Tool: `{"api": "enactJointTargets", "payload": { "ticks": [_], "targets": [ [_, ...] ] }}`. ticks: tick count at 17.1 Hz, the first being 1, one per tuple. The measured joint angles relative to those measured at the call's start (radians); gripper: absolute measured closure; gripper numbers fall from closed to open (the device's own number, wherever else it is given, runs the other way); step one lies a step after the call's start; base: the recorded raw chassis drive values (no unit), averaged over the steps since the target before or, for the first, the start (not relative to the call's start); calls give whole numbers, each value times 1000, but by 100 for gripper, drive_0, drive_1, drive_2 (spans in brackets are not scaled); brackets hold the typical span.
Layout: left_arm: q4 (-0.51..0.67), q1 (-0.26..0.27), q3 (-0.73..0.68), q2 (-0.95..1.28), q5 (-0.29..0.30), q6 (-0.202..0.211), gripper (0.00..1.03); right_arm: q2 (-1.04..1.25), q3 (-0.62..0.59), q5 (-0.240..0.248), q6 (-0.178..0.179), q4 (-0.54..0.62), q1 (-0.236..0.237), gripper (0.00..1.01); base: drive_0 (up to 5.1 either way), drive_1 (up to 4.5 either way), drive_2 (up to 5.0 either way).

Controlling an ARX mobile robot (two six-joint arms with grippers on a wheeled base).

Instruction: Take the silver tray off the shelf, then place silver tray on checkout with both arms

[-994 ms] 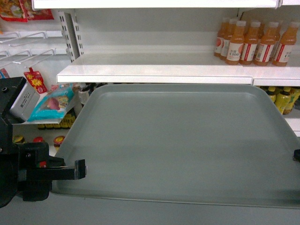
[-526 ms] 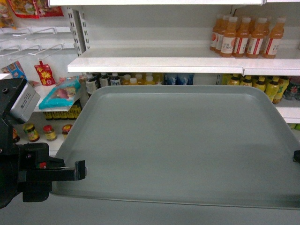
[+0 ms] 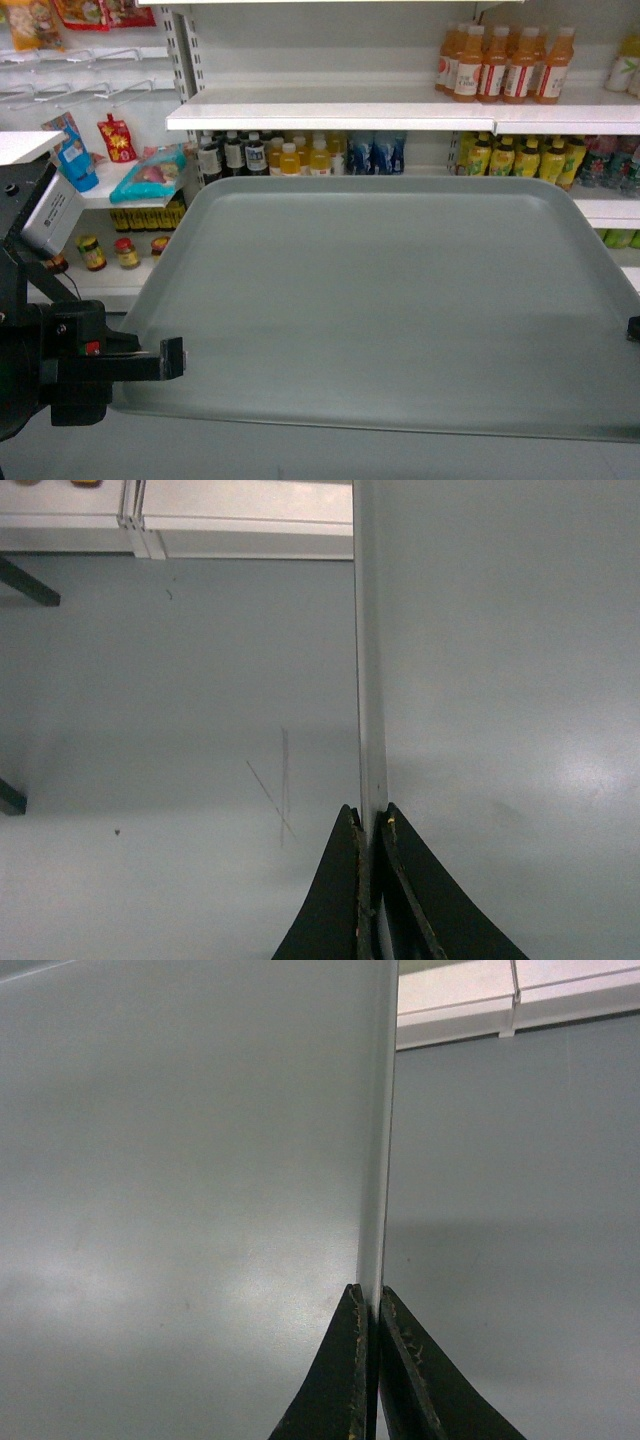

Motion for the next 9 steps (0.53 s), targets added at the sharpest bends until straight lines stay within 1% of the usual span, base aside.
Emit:
{"api": "enactJointTargets", "payload": {
  "ticks": [9],
  "targets": [
    [-2, 0, 0, 0, -1, 0, 100, 0, 0, 0, 0, 2, 0, 99, 9, -421, 439]
  ]
}}
